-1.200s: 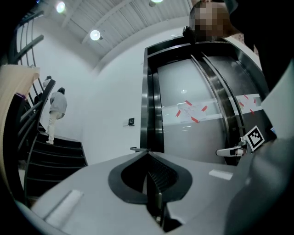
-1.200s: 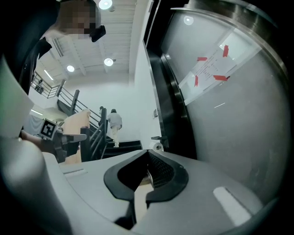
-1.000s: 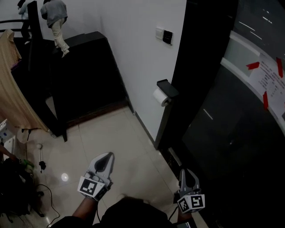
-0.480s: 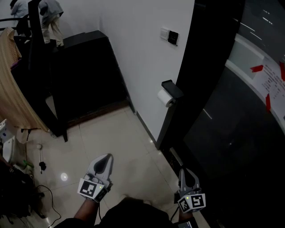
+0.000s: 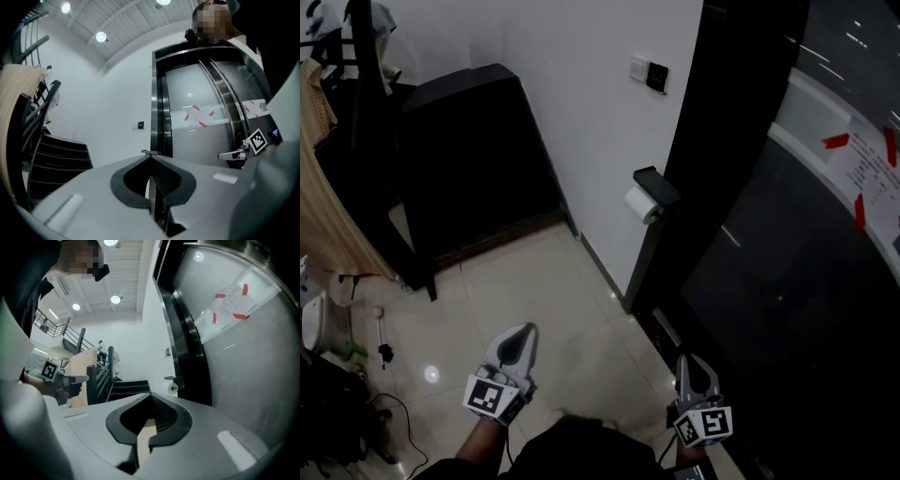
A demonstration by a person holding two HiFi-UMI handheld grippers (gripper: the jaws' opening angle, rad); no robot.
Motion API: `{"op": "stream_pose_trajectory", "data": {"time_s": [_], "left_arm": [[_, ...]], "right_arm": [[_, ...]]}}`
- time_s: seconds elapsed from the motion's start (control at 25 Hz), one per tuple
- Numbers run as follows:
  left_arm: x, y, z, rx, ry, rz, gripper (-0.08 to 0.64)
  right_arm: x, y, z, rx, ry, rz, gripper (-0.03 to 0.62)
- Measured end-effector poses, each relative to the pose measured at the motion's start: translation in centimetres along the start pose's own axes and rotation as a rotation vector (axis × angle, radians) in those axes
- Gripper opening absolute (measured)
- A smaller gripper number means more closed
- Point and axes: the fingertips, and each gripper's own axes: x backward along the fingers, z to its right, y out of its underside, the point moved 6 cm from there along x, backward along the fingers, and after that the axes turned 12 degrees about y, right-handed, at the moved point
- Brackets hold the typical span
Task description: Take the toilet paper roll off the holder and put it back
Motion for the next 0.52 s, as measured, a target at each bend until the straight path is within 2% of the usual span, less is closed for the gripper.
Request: {"op": "stream_pose_trajectory", "data": {"time_s": [0.12, 0.28, 0.44, 0.52], "left_arm": [[-0.3, 0.0, 0.1, -0.003, 0.013, 0.002, 0.002], [-0.6, -0.4, 0.5, 0.034, 0.012, -0.001, 0.002], [-0.3, 0.6, 0.2, -0.025, 0.023, -0.008, 0.002], [-0.4, 0.6, 0.2, -0.028, 0.024, -0.006, 0.002]], "right_arm": [[0.2, -0.1, 0.0, 0.000, 0.004, 0.008, 0.012], [0.3, -0.3, 0.2, 0.001, 0.008, 0.016, 0.012], [0.4, -0.4, 0.4, 0.000, 0.010, 0.015, 0.012], [0.4, -0.4, 0.4, 0.001, 0.009, 0.014, 0.012]]}}
